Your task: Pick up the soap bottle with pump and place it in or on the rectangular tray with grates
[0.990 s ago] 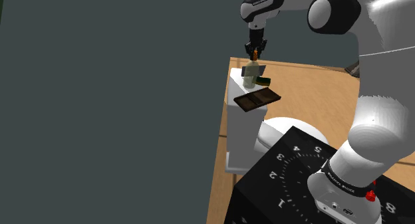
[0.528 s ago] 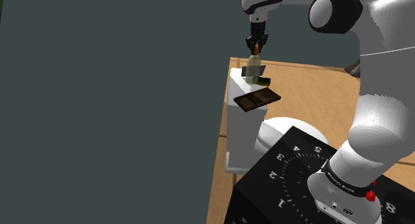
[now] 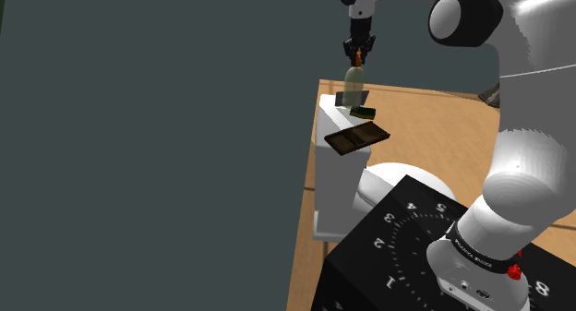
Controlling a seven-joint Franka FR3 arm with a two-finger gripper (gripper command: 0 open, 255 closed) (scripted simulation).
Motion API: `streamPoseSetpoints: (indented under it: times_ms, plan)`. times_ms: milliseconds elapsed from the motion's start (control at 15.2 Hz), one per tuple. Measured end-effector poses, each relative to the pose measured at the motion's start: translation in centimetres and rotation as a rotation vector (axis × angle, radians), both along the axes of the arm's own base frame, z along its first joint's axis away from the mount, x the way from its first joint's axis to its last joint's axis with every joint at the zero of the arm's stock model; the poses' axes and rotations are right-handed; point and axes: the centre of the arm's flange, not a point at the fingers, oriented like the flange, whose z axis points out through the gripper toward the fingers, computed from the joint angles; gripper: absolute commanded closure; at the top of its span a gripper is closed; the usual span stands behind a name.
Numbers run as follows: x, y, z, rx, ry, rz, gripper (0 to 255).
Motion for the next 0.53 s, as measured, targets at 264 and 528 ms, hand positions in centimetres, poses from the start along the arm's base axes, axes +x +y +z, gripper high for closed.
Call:
streamPoseSetpoints:
  times_ms: [264,528]
  plan:
    - [0.0,0.0,2.1,0.0,0.0,0.0,255]
    - [-0.2,0.3,4.2,0.0,0.001,0.0,255]
